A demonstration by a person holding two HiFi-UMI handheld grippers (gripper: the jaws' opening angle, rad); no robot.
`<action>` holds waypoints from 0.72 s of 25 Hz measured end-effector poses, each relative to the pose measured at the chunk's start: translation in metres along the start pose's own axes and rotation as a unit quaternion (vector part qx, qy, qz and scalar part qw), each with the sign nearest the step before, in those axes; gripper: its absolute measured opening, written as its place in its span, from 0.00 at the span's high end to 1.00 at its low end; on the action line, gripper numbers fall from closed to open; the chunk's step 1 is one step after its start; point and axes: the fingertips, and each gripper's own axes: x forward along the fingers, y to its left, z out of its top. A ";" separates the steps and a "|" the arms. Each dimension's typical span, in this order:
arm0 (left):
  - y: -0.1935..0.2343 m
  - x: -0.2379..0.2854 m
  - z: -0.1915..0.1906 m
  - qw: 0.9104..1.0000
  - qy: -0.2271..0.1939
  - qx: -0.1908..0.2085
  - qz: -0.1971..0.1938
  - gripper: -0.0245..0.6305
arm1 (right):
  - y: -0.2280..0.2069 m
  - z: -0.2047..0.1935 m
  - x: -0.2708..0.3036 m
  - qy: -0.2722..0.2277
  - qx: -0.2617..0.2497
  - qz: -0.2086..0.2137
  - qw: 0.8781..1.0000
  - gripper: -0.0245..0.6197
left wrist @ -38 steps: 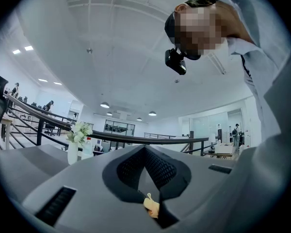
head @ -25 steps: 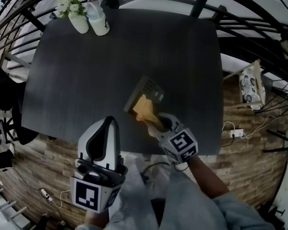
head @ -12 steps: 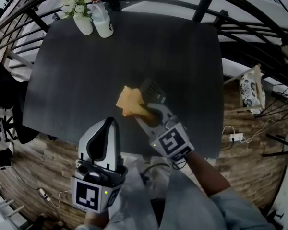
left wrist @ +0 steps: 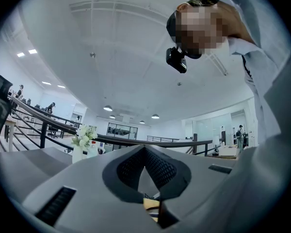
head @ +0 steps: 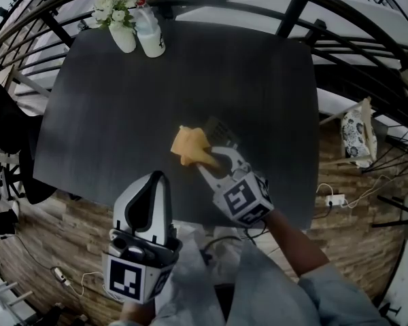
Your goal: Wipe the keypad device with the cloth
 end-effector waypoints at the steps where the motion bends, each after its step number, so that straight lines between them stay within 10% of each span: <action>1: 0.000 0.001 0.002 1.000 -0.005 0.000 -0.001 0.96 | -0.005 -0.003 0.000 -0.001 0.011 -0.005 1.000 0.81; 18: -0.003 0.006 -0.007 1.000 0.009 -0.005 -0.007 0.96 | -0.109 -0.047 0.004 -0.007 0.175 -0.086 0.981 0.81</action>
